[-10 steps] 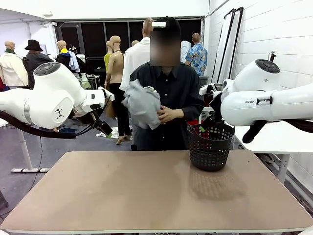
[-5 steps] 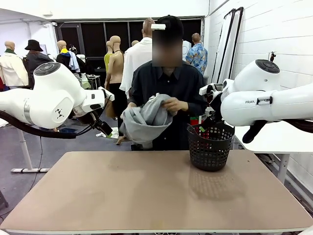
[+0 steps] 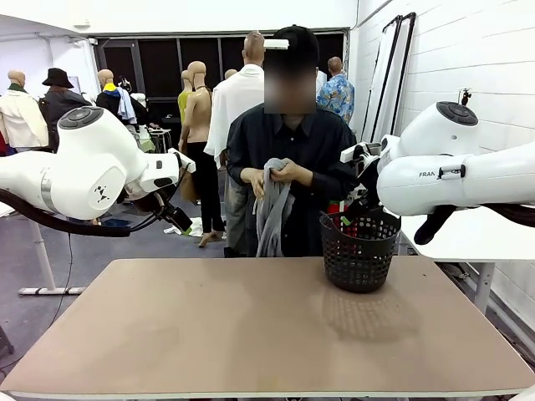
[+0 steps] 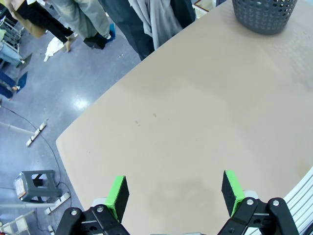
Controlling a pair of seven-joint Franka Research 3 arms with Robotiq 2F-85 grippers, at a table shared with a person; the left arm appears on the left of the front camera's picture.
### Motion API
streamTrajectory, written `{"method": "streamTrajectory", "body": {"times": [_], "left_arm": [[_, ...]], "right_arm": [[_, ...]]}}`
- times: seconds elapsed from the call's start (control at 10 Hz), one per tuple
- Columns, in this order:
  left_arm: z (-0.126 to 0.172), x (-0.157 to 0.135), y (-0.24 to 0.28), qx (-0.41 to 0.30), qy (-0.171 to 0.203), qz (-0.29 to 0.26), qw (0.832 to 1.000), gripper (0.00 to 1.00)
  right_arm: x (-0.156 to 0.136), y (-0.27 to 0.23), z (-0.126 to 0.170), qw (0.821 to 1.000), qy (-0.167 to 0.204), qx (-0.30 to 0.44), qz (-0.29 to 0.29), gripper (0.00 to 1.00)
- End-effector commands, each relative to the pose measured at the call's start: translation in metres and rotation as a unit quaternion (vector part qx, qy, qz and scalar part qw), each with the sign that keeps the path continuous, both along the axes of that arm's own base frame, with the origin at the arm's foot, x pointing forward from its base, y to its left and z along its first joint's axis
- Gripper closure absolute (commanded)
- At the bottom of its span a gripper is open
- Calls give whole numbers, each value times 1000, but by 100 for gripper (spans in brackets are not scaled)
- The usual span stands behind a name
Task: Fold the training pants.
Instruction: Grab both ends of the Training pants handed by a person.
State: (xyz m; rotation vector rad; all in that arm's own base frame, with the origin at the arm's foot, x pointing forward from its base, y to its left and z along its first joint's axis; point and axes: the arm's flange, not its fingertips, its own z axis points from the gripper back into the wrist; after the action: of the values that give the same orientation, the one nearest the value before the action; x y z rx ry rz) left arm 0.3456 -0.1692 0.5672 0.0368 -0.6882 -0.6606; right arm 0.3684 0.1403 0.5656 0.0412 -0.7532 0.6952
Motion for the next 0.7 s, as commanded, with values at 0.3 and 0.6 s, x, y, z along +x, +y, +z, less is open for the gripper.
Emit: {"method": "streamTrajectory", "body": {"times": [0.3,0.6], "left_arm": [[0,1,1,3,0,-3,1000,0],[0,1,1,3,0,-3,1000,0]], "right_arm": [[0,-1,0,1000,1,2,1,0],[0,-1,0,1000,1,2,1,0]]}}
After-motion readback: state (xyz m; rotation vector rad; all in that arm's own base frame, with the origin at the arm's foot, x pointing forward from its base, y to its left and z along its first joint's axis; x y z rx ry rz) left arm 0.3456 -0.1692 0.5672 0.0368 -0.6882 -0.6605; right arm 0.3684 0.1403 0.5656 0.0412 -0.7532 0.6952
